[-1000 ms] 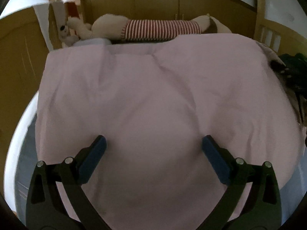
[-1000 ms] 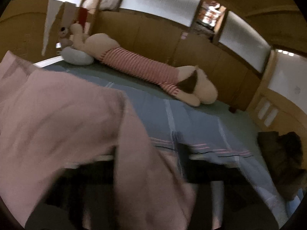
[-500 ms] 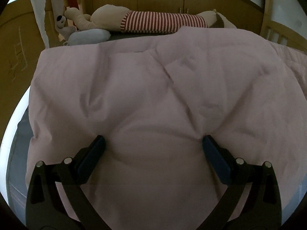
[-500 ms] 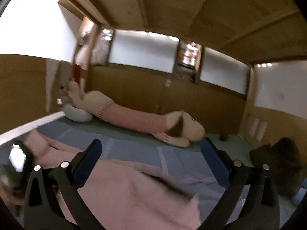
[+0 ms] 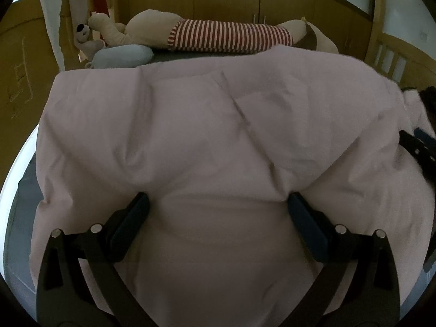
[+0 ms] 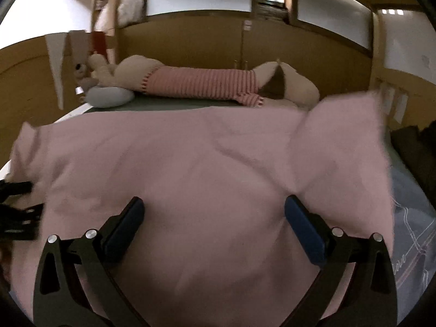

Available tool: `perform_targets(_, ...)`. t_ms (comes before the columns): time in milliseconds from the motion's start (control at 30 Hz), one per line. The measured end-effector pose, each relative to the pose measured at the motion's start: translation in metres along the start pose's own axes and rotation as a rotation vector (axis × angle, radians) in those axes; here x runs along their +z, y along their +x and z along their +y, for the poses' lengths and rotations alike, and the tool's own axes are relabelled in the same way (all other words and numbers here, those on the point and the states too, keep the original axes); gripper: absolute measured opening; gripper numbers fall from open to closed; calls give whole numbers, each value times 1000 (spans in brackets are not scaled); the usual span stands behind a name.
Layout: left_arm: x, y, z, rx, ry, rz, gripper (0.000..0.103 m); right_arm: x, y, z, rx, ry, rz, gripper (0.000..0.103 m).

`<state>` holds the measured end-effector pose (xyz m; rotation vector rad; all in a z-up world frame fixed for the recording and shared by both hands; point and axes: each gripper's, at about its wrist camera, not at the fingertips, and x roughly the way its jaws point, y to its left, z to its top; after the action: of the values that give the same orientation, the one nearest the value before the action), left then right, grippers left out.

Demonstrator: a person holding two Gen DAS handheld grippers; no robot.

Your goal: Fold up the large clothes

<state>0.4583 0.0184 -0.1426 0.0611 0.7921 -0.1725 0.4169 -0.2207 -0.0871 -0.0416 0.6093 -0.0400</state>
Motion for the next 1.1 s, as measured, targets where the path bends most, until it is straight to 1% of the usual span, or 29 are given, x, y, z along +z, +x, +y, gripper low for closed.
perform_targets(67,6,4,0,0,1,-17,101,-1,12,-8,5,45,22,102)
perform_targets(133,11,7,-1,-1,2,-34,101,-3,26,-17,41,88,59,102)
perform_targets(233,18,14,-3,7,9,-62,101,-9,37,-28,64,131,70,102)
perform_targets(367,16,21,-6,22,29,-84,101,-12,49,-35,93,175,96,102)
perform_targets(433,13,22,-8,37,38,-95,101,-14,50,-35,96,179,93,102)
perform_targets(533,10,20,-10,60,46,-113,101,-18,49,-33,76,163,74,102)
perform_targets(633,1,8,-11,62,40,-163,101,-21,46,-34,75,168,52,102)
perform_targets(667,-2,3,-10,60,37,-166,101,-22,44,-34,86,175,45,102)
perform_targets(767,-5,-13,-6,54,46,-149,101,-25,28,-44,152,228,29,102)
perform_targets(800,-5,-21,-5,57,59,-141,101,-24,22,-46,153,233,27,102)
perform_targets(900,-9,-46,-4,68,116,-130,101,-16,-3,-50,86,204,57,102)
perform_targets(967,-16,-66,-3,81,164,-113,101,-13,-21,-56,80,211,49,102)
perform_targets(1033,-25,-83,0,92,180,-104,101,-11,-46,-64,70,231,38,102)
perform_targets(1100,-37,-102,6,105,161,-89,101,-15,-68,-70,56,251,43,102)
